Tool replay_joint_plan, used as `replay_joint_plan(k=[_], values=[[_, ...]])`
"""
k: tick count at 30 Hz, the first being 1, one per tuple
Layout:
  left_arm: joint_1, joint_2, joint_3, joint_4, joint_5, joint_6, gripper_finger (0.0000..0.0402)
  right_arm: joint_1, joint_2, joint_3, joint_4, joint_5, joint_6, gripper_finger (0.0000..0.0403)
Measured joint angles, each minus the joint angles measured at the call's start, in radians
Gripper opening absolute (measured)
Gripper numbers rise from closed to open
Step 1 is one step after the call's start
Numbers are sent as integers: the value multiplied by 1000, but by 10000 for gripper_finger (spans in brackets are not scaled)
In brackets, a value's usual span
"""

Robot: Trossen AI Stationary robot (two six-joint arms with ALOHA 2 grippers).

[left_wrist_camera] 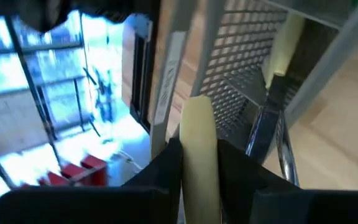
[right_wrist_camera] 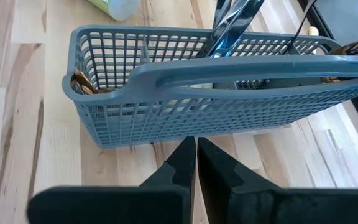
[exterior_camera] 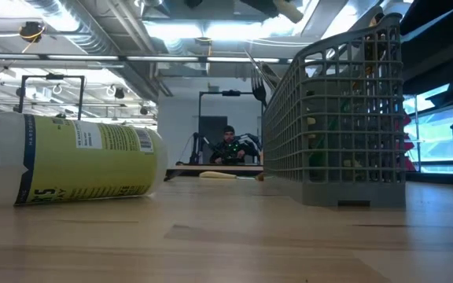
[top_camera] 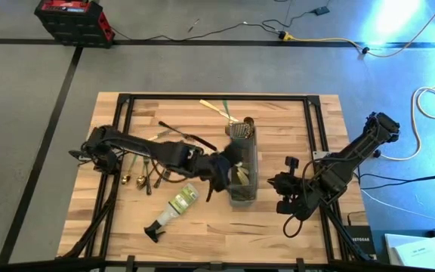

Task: Sort silverware
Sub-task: Put the table knife into the silverware basket

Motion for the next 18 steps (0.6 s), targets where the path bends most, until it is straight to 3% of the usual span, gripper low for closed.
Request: replay_joint_plan(k=[7,18], values=[[-7,82,0,49,-83,227,59,0,0,0,1,4,0,0],[-8,169,0,70,-130,371,59,0,0,0,1,5,-1,0]])
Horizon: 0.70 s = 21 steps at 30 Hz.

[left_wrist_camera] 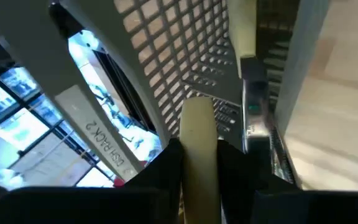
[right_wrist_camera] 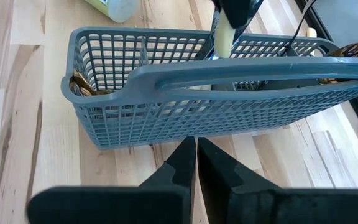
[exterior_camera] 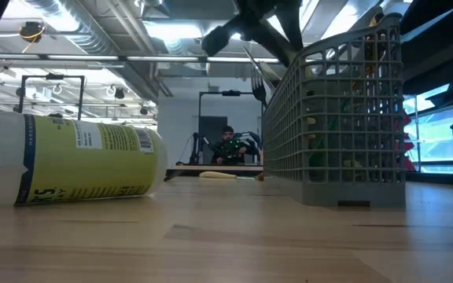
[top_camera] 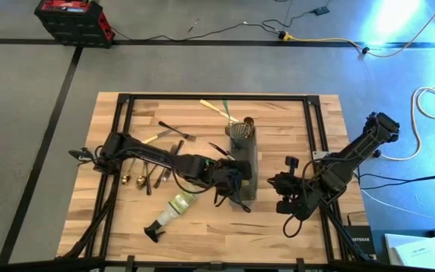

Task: Sort silverware
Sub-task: Put the table knife into the silverware basket

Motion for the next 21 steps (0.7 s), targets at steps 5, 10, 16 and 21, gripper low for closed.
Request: replay_joint_plan(k=[5,10,16,21], values=[[-21,17,0,34,-19,73,59,0,0,0,0,0,0,0],[-38,33,0,38,-17,97,65,0,0,0,2,1,0,0],[-41,43,0,67,-30,125,95,0,0,0,4,2,0,0],[-38,43,0,66,-34,131,102,0,0,0,3,2,0,0]])
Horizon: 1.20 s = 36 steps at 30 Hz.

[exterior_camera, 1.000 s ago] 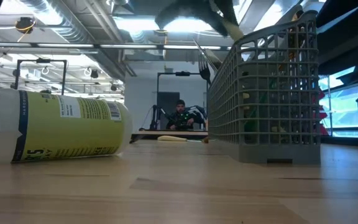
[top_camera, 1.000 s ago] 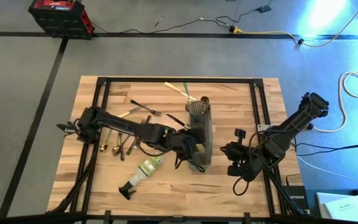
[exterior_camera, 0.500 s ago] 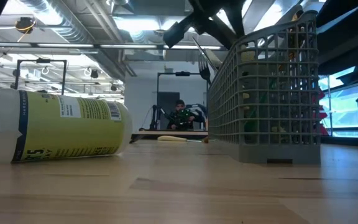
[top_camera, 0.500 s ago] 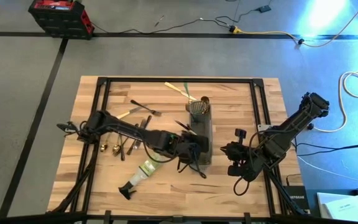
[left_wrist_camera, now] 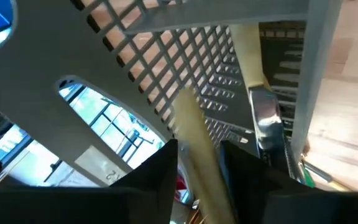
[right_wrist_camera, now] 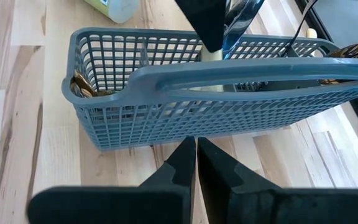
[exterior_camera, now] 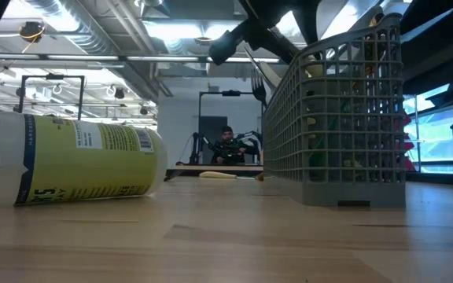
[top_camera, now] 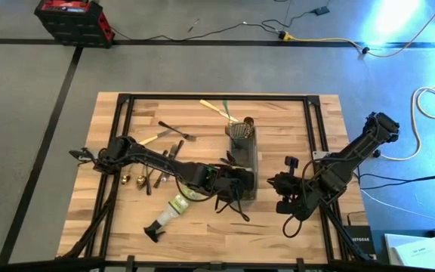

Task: Sort silverware
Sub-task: Put the table knife into the silverware basket, then put the fork into the silverware basket

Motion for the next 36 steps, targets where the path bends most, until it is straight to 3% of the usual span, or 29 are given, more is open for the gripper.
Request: replay_joint_plan(k=[16,19,24,30,36], values=[[-6,0,0,27,-36,27,104,0,0,0,-4,-2,0,0],[-6,-1,0,39,-107,24,104,0,0,0,-4,-2,0,0],[14,-32,0,63,-331,13,104,0,0,0,-3,-3,0,0],[38,-189,0,-83,-364,-212,104,0,0,0,-4,-3,1,0],[82,-379,0,-435,-378,-670,105,0,0,0,1,-3,1,0]])
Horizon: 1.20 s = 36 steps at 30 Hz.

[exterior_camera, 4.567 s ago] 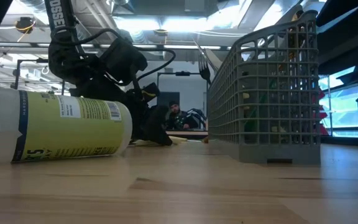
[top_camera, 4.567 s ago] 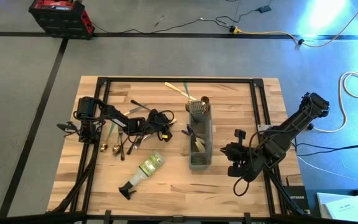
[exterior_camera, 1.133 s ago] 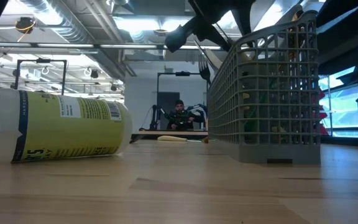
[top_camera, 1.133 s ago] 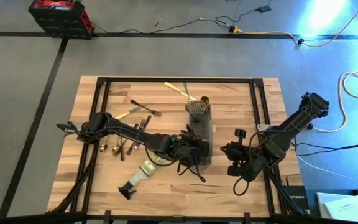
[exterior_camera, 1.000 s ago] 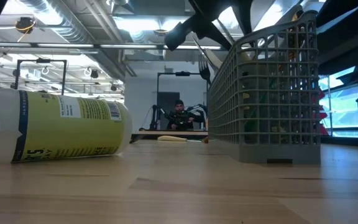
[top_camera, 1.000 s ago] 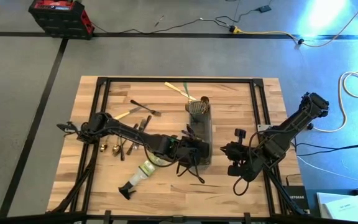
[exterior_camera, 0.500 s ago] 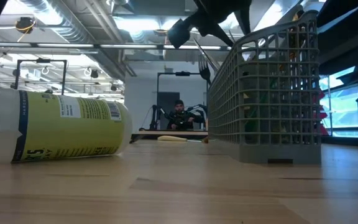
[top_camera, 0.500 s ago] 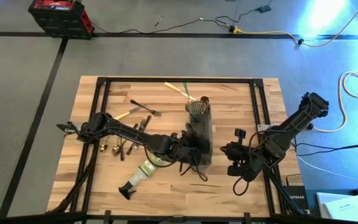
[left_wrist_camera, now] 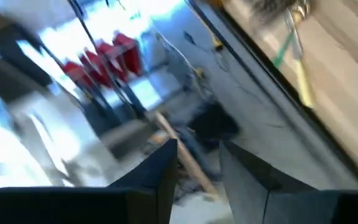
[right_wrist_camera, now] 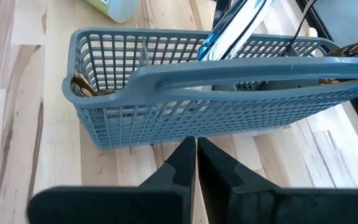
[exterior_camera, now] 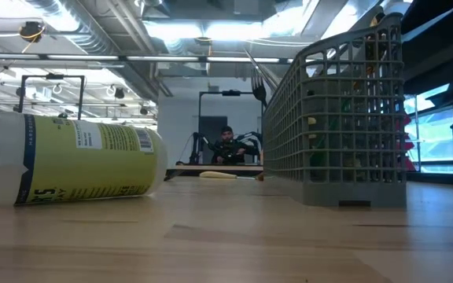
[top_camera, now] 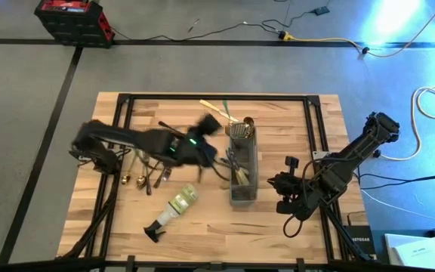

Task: Sort silverware
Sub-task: Put the fork into the silverware basket

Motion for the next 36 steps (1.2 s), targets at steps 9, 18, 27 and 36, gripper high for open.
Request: replay_joint_plan(k=[9,18,27,36], values=[[220,-220,-68,-311,467,-723,105,-1,0,0,6,18,0,0],[426,-242,-442,-209,711,-998,105,-1,14,0,19,33,2,0],[482,-245,-852,200,778,-893,105,-1,85,0,6,28,-24,0],[599,-245,-893,406,852,-517,105,-1,94,0,4,28,-24,0]])
